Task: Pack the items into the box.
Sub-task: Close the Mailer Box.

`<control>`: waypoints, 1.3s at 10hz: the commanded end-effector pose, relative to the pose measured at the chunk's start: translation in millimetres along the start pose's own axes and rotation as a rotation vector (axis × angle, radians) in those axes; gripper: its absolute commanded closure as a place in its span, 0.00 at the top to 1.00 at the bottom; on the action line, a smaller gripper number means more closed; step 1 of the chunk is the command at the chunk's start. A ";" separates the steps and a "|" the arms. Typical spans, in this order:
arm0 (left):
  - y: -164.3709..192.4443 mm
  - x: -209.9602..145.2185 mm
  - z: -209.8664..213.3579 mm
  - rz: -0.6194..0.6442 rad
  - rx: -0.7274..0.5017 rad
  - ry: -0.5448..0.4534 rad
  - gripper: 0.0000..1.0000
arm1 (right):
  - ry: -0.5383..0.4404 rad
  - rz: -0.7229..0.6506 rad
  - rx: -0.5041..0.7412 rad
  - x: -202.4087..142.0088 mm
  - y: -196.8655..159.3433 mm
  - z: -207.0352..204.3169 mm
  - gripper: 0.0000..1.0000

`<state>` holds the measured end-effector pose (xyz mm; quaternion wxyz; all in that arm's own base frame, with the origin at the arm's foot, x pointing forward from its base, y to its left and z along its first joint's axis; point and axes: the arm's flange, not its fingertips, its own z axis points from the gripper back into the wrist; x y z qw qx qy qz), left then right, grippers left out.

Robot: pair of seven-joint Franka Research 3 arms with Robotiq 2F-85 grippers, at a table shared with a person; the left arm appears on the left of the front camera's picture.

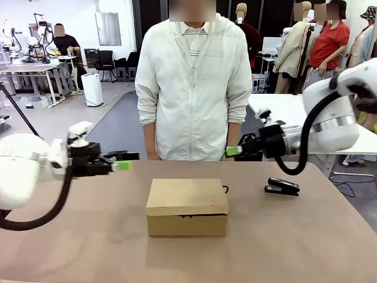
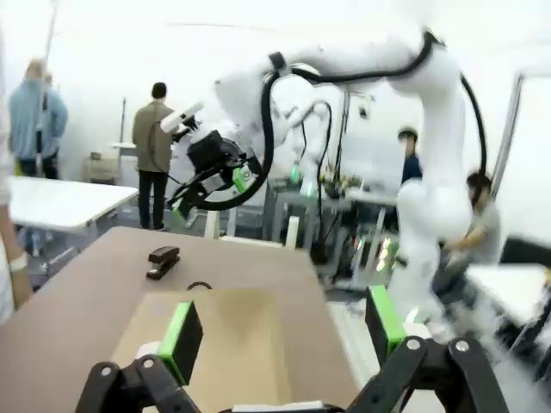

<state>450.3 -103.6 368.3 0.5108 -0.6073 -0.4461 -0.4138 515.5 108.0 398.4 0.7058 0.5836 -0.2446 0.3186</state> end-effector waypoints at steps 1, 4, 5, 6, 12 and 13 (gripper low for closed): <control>-15.5 19.9 49.8 0.423 0.151 -0.076 1.00 | 0.006 -0.382 0.014 5.5 9.9 53.7 1.00; -27.4 25.5 110.6 0.831 0.290 -0.078 1.00 | -0.170 -0.554 0.006 -3.4 7.4 133.7 1.00; -26.2 21.5 126.7 0.981 0.369 -0.036 1.00 | -0.242 -0.576 0.016 -11.4 -0.1 151.7 1.00; -24.5 21.1 138.6 1.010 0.423 -0.084 1.00 | -0.288 -0.617 -0.033 -17.5 -10.2 160.5 1.00; -21.9 10.4 133.1 0.780 0.322 -0.084 1.00 | -0.215 -0.587 -0.022 -21.8 -1.9 167.6 1.00; -21.9 10.4 133.1 0.780 0.322 -0.084 1.00 | -0.215 -0.587 -0.022 -21.8 -1.9 167.6 1.00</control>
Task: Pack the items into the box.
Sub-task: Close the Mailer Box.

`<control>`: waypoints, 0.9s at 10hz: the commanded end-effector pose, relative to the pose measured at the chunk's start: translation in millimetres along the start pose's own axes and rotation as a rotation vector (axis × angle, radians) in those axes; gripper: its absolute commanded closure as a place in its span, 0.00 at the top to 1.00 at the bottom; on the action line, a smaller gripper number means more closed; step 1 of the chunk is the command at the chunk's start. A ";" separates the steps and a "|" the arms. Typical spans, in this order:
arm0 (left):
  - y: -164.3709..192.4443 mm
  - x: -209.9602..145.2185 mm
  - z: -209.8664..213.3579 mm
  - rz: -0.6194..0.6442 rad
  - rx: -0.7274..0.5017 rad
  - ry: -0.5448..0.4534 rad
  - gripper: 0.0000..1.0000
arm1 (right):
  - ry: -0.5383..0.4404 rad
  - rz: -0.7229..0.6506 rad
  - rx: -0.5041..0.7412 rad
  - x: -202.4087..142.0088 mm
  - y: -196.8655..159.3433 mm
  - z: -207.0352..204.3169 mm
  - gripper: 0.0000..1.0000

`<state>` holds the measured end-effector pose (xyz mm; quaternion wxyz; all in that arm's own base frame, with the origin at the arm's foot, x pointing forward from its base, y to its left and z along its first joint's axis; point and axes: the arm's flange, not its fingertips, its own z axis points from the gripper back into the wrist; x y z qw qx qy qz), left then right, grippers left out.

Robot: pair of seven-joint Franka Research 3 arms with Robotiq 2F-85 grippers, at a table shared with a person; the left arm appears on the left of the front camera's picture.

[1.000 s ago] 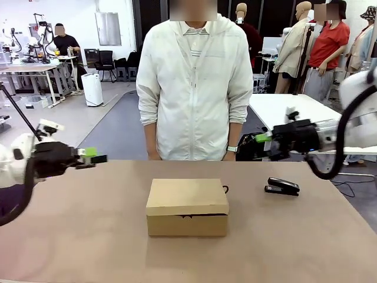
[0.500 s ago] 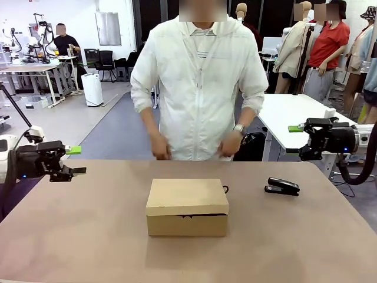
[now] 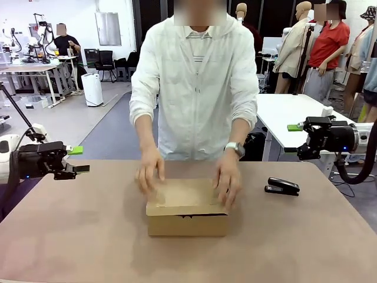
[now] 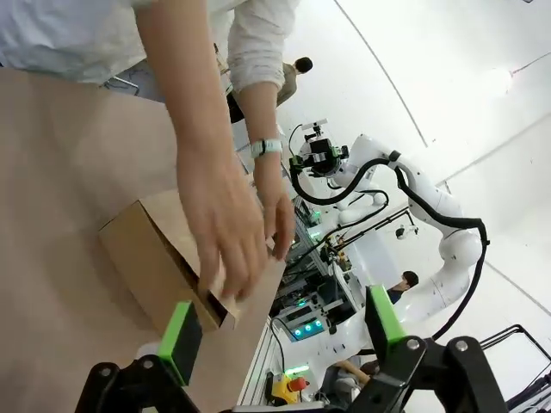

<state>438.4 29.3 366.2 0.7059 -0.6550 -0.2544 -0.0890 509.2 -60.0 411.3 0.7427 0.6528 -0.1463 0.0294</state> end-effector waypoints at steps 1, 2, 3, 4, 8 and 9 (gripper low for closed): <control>0.5 -0.1 1.9 -0.010 -0.014 -0.015 1.00 | 0.013 0.003 -0.001 -1.5 4.1 0.7 1.00; 0.5 -0.1 1.9 -0.010 -0.014 -0.015 1.00 | 0.013 0.003 -0.001 -1.5 4.1 0.7 1.00; 0.5 -0.1 1.9 -0.010 -0.014 -0.015 1.00 | 0.013 0.003 -0.001 -1.5 4.1 0.7 1.00; 0.5 -0.1 1.9 -0.010 -0.014 -0.015 1.00 | 0.013 0.003 -0.001 -1.5 4.1 0.7 1.00; 0.5 -0.1 1.9 -0.010 -0.014 -0.015 1.00 | 0.013 0.003 -0.001 -1.5 4.1 0.7 1.00; 0.5 -0.1 1.9 -0.010 -0.014 -0.015 1.00 | 0.013 0.003 -0.001 -1.5 4.1 0.7 1.00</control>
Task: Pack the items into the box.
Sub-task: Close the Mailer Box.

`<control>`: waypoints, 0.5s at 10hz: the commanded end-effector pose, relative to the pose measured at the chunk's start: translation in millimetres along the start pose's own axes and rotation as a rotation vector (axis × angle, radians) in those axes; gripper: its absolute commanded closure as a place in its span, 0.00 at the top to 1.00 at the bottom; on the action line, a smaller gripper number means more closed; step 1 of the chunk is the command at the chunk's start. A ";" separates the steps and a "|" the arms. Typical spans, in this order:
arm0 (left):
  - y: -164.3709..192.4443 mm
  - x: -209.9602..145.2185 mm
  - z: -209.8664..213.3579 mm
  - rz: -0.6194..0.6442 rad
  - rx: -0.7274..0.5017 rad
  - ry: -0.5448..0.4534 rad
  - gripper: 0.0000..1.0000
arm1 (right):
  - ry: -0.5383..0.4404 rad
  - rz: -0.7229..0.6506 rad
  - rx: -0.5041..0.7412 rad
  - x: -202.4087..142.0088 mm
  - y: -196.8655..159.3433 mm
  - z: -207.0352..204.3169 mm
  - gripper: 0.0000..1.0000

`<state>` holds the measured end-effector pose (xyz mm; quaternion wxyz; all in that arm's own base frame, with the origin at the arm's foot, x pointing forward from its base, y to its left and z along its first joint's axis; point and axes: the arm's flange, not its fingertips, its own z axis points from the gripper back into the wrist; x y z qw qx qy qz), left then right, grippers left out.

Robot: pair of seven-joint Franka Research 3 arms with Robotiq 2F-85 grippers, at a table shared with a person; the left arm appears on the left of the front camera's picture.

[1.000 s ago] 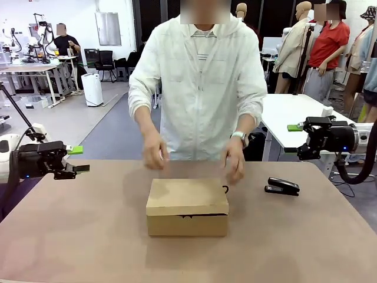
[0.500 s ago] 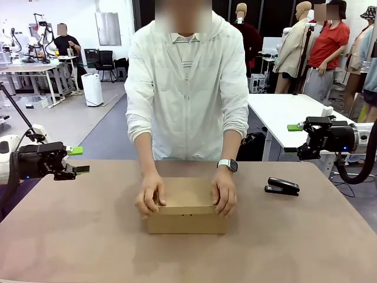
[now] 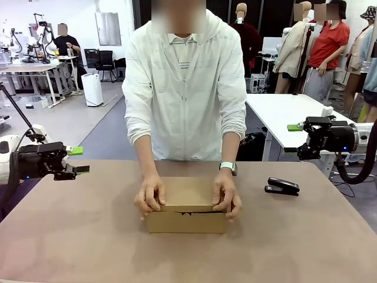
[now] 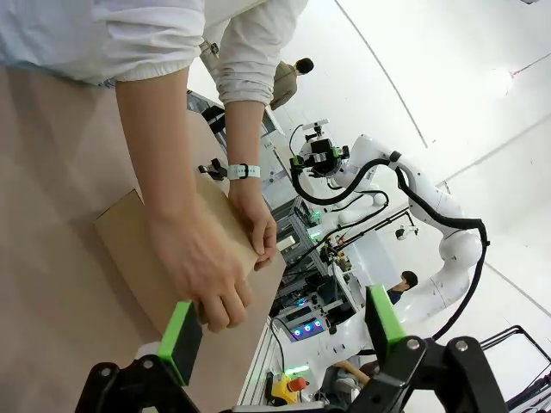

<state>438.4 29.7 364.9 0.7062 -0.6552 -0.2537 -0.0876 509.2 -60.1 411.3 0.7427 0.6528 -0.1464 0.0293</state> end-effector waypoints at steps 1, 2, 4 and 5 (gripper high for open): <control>-0.7 0.4 1.5 -0.013 -0.015 -0.014 1.00 | 0.014 0.003 -0.001 -1.5 4.1 0.6 1.00; -0.7 0.4 1.5 -0.013 -0.015 -0.014 1.00 | 0.014 0.003 -0.001 -1.5 4.1 0.6 1.00; -0.7 0.4 1.5 -0.013 -0.015 -0.014 1.00 | 0.014 0.003 -0.001 -1.5 4.1 0.6 1.00; -0.7 0.4 1.5 -0.013 -0.015 -0.014 1.00 | 0.014 0.003 -0.001 -1.5 4.1 0.6 1.00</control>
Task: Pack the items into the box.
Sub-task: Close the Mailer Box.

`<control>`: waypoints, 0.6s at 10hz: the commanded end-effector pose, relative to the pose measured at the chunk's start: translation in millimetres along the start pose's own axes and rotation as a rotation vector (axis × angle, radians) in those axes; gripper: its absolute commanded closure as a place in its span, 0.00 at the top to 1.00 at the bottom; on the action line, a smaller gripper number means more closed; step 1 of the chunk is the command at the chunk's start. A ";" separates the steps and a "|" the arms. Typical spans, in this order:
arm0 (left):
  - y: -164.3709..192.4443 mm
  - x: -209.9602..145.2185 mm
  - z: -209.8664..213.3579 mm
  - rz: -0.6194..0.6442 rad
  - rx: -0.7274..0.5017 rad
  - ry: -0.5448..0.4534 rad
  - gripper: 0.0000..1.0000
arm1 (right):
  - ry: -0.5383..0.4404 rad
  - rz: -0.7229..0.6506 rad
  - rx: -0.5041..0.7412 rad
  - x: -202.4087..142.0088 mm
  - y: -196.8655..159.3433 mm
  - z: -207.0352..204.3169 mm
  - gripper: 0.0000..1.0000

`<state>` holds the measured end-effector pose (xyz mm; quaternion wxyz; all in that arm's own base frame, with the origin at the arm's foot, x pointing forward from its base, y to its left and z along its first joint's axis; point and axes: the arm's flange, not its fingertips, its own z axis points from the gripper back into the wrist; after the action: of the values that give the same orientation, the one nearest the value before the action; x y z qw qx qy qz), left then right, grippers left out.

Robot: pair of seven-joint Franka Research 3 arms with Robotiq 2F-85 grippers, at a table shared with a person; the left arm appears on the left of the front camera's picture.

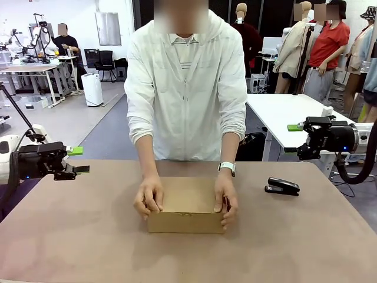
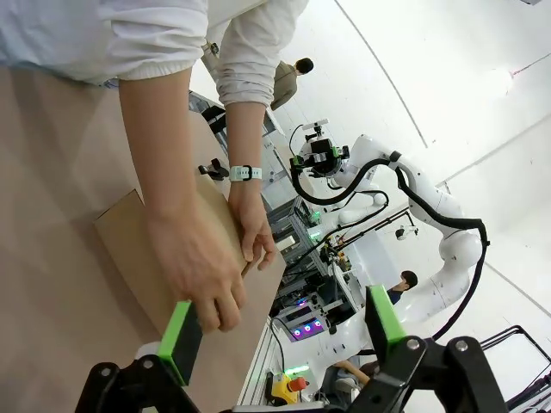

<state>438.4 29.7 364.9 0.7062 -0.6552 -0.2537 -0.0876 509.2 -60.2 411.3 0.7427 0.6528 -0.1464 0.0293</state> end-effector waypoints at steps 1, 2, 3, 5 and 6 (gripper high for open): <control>-0.7 0.4 1.4 -0.013 -0.015 -0.014 1.00 | 0.014 0.003 -0.001 -1.5 4.1 0.6 1.00; -0.7 0.4 1.4 -0.013 -0.015 -0.014 1.00 | 0.014 0.003 -0.001 -1.5 4.1 0.6 1.00; -0.7 0.4 1.4 -0.013 -0.015 -0.014 1.00 | 0.014 0.003 -0.001 -1.5 4.1 0.6 1.00; -0.7 0.4 1.4 -0.013 -0.015 -0.014 1.00 | 0.014 0.003 -0.001 -1.5 4.1 0.6 1.00; -0.7 0.4 1.4 -0.013 -0.015 -0.014 1.00 | 0.014 0.003 -0.001 -1.5 4.1 0.6 1.00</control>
<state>438.4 29.7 364.9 0.7062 -0.6552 -0.2537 -0.0876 509.2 -60.2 411.3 0.7427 0.6528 -0.1464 0.0293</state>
